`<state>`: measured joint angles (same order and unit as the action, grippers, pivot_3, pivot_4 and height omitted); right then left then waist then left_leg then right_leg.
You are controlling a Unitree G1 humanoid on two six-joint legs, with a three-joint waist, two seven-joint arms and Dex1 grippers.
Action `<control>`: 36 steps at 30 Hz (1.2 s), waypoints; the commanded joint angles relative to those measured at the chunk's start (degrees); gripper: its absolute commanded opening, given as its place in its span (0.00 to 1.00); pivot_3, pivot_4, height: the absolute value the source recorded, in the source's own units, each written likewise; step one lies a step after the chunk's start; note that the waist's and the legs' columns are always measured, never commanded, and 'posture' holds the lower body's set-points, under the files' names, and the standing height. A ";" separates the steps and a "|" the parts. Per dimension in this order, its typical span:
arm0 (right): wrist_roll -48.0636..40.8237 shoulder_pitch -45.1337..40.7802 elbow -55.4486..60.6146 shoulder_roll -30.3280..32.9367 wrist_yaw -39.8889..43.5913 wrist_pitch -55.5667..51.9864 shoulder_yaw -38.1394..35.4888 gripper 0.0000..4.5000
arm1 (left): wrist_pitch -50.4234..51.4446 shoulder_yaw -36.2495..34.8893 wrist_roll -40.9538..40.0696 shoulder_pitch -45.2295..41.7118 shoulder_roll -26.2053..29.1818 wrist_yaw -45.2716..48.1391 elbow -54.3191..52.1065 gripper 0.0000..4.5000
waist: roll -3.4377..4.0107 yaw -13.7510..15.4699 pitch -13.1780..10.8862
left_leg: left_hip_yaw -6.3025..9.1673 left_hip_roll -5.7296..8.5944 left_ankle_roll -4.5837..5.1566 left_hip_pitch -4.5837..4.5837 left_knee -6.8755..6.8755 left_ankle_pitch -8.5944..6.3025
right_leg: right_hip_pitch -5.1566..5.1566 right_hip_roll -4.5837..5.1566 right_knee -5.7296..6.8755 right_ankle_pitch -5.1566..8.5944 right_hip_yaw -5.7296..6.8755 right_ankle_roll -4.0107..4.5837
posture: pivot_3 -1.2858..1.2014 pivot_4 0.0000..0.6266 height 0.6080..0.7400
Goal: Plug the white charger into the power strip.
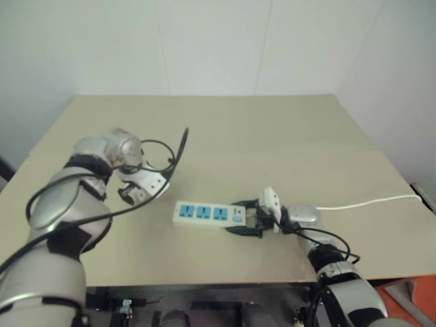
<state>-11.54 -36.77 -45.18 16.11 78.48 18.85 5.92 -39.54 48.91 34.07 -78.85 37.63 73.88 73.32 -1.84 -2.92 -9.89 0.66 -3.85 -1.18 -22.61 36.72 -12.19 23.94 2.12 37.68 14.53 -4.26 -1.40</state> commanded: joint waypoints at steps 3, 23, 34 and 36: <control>-0.23 1.73 2.18 -0.27 -0.75 -1.68 0.12 0.76 | 1.45 -1.85 3.10 0.02 -0.31 -1.99 1.02 1.00 | 0.00 0.01 0.00 | 0.00 0.00 0.00 0.00 0.00 0.00 | 0.00 0.00 0.01 -0.01 0.00 0.02 | 0.52 0.24 1.00; -0.58 3.70 5.58 0.25 -2.64 -3.67 0.02 0.76 | -0.77 -4.72 6.82 1.50 -0.83 -4.36 2.09 0.37 | -0.01 0.24 0.01 | 0.00 0.01 0.00 0.00 0.00 0.00 | 0.00 0.00 0.01 -0.10 0.01 0.18 | 0.52 0.24 1.00; -0.35 3.34 4.95 0.17 -3.09 -3.24 0.16 0.76 | -1.82 -9.18 3.77 0.32 -0.26 0.15 1.94 0.23 | -0.01 0.26 0.01 | 0.00 0.01 0.00 0.00 0.00 0.00 | -0.01 0.00 0.02 -0.11 0.02 0.19 | 0.52 0.24 1.00; -0.33 3.27 4.84 0.18 -2.94 -3.03 0.23 0.76 | -2.07 -11.38 2.03 -0.68 -0.23 1.17 1.70 0.23 | -0.02 0.27 0.01 | 0.00 0.01 0.00 0.00 0.00 0.00 | -0.01 0.00 0.03 -0.11 0.02 0.19 | 0.52 0.24 1.00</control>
<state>-11.90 -33.93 -40.08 16.44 75.33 15.96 5.89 -41.13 39.80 38.05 -77.21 36.65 74.08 75.33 -1.86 -2.65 -9.88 0.66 -3.84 -1.18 -22.61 36.73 -12.19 23.93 2.13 37.71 14.42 -4.24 -1.20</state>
